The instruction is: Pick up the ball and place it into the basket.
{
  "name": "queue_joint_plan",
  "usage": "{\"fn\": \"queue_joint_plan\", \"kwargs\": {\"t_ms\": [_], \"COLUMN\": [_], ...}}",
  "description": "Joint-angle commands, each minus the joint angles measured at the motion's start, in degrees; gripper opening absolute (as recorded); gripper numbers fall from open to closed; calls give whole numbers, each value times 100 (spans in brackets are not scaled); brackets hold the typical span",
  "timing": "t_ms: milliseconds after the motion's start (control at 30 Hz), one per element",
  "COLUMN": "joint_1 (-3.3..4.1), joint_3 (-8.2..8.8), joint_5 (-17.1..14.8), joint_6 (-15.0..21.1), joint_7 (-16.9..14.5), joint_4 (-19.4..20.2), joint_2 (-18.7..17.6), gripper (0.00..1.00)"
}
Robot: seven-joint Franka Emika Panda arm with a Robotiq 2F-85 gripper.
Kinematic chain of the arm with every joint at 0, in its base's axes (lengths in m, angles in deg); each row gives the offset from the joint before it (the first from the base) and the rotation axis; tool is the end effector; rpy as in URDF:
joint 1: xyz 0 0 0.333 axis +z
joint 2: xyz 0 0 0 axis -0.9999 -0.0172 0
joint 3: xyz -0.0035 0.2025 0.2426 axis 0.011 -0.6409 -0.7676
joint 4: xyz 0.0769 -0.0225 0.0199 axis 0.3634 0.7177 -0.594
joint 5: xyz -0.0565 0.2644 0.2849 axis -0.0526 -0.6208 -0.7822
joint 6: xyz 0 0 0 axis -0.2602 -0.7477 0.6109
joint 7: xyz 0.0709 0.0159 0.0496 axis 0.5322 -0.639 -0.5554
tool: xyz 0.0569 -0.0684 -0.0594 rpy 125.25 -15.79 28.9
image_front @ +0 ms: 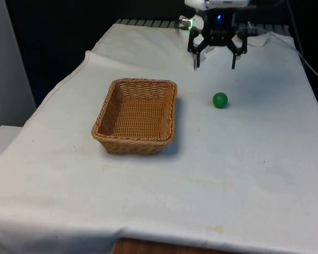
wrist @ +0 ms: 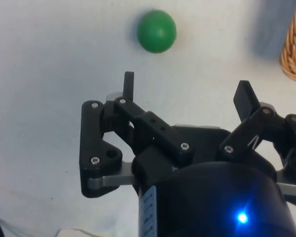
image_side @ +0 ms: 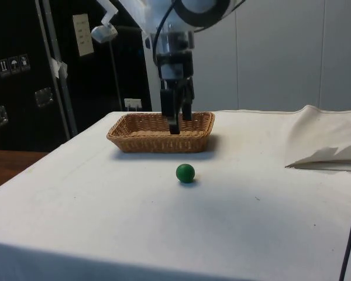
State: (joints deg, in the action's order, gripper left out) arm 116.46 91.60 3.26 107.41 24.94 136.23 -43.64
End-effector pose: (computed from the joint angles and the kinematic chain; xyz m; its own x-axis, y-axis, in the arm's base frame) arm 0.4834 0.0304 0.2769 1.0000 0.0019 0.0069 0.0019 -1.0000 -0.0045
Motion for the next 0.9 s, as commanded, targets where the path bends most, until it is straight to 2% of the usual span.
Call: {"fn": "queue_joint_plan", "kwargs": {"t_ms": [0, 33, 67, 100, 300, 333, 367, 600, 633, 667, 700, 867], "joint_1": [6, 6, 0, 6, -6, 0, -11, -29, 0, 0, -34, -86], "joint_3": [-23, -29, -11, -34, -80, -40, -86, -183, -103, -115, -218, -332], "joint_5": [-86, -103, -11, -115, -189, -63, -201, -332, -189, -212, -378, -539], "joint_6": [149, 275, 201, 338, 751, 630, 819, 1295, 1197, 1255, 1392, 1667], "joint_7": [-46, -52, 0, -57, -69, 0, -69, -80, 0, 0, -86, -132], "joint_4": [52, 92, 69, 109, 206, 166, 218, 286, 252, 258, 286, 286], "joint_2": [-52, -126, -126, -166, -464, -447, -510, -894, -888, -945, -991, -1226], "gripper": [100, 100, 100, 100, 100, 100, 100, 100, 100, 100, 100, 100]}}
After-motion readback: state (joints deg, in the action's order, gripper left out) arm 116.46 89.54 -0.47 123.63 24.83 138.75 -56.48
